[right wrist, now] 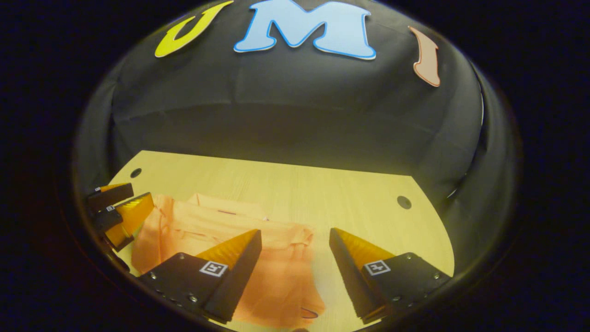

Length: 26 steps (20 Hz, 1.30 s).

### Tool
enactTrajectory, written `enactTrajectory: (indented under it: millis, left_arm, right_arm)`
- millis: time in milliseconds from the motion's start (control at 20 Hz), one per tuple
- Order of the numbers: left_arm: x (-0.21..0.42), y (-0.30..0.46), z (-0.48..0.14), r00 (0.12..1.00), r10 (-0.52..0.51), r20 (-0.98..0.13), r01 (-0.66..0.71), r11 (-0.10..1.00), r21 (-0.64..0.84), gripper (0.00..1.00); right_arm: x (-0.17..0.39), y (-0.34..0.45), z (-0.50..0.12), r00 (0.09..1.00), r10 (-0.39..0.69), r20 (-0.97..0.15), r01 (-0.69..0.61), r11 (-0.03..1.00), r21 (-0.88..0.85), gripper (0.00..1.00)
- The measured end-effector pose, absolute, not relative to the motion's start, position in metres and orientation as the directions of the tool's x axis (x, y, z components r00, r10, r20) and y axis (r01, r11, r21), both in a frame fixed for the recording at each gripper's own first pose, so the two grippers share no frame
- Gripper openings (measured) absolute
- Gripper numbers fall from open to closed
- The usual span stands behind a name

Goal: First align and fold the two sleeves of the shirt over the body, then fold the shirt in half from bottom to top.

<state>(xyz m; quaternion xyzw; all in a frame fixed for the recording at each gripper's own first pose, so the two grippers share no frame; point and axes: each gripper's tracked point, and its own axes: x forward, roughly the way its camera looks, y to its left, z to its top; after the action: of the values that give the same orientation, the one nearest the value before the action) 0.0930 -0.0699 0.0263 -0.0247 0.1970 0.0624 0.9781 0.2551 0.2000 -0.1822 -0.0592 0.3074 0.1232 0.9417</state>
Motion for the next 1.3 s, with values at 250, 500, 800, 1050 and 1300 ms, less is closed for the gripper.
enactTrajectory:
  millis: [250, 500, 800, 1050, 1300]
  left_arm:
    - [0.053, -0.09, 0.082, 0.946, 0.152, -0.288, -0.162, 0.987, -0.01, 0.96]
    - [0.005, -0.123, 0.125, 0.963, 0.166, -0.211, -0.177, 0.984, -0.034, 0.95]
    - [-0.061, -0.163, 0.173, 0.976, 0.196, -0.095, -0.199, 0.979, -0.029, 0.96]
    - [-0.126, -0.195, 0.191, 0.971, 0.238, -0.019, -0.239, 0.97, -0.042, 0.96]
    - [-0.181, -0.208, 0.192, 0.96, 0.28, -0.017, -0.28, 0.959, -0.047, 0.96]
  right_arm:
    - [0.225, 0.178, -0.132, 0.835, 0.239, -0.496, -0.287, 0.958, -0.022, 0.96]
    - [0.185, 0.151, -0.078, 0.887, 0.276, -0.37, -0.301, 0.953, -0.011, 0.95]
    - [0.12, 0.119, -0.034, 0.919, 0.313, -0.242, -0.331, 0.943, -0.039, 0.96]
    - [0.066, 0.097, -0.012, 0.918, 0.365, -0.155, -0.379, 0.923, -0.066, 0.95]
    - [0.029, 0.097, -0.001, 0.903, 0.415, -0.109, -0.422, 0.905, -0.057, 0.95]
